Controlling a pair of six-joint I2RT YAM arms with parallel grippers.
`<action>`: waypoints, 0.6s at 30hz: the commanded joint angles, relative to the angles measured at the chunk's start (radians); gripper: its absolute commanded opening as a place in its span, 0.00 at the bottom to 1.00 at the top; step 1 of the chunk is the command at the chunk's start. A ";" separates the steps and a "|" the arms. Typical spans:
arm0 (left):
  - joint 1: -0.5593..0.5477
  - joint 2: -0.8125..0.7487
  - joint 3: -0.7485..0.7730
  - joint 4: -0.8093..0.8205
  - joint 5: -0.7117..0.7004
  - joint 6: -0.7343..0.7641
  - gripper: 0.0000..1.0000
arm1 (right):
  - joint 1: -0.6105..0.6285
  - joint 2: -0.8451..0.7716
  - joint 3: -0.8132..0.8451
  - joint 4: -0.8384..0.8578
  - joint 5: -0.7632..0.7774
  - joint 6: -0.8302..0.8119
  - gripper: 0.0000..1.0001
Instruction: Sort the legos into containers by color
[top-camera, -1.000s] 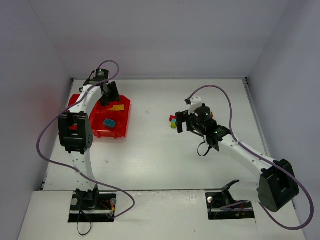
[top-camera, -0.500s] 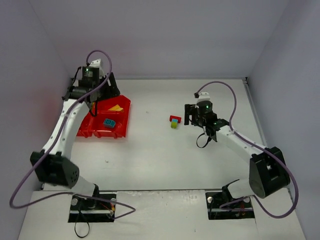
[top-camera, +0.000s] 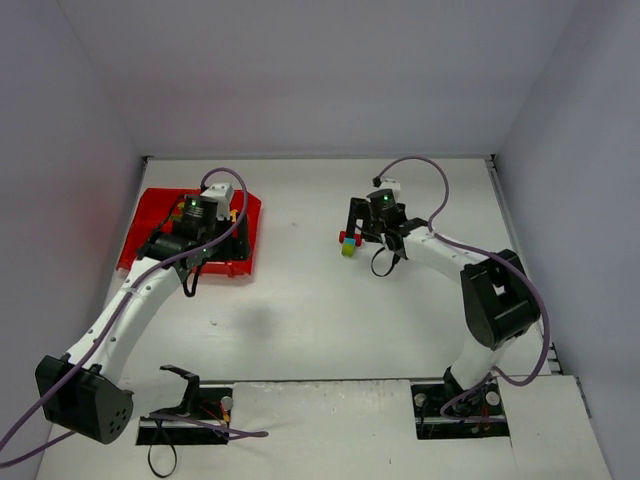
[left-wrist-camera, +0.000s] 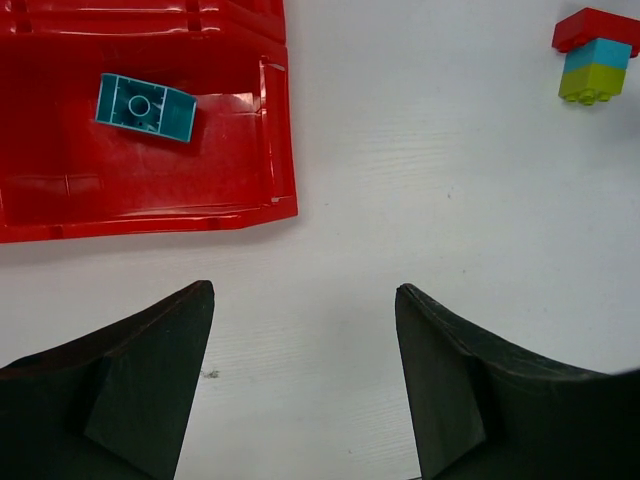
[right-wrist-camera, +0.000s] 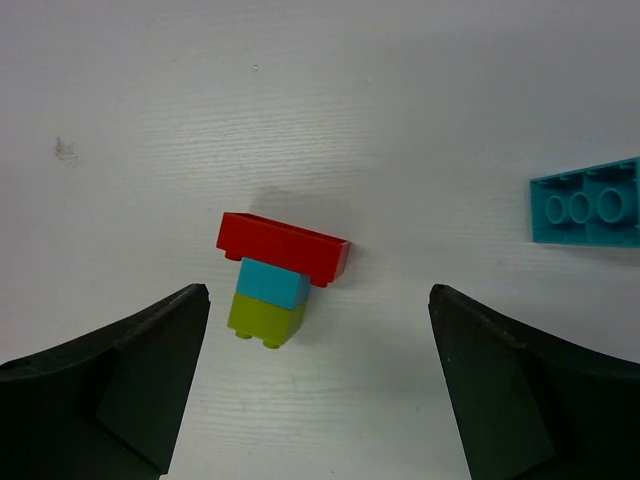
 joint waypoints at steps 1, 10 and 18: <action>-0.003 -0.035 0.014 0.054 -0.030 0.034 0.67 | 0.035 0.059 0.097 -0.023 0.070 0.083 0.89; -0.003 -0.029 0.011 0.046 -0.012 0.031 0.67 | 0.075 0.166 0.177 -0.086 0.173 0.163 0.94; -0.001 -0.029 0.013 0.037 -0.018 0.029 0.67 | 0.104 0.206 0.203 -0.127 0.187 0.198 0.83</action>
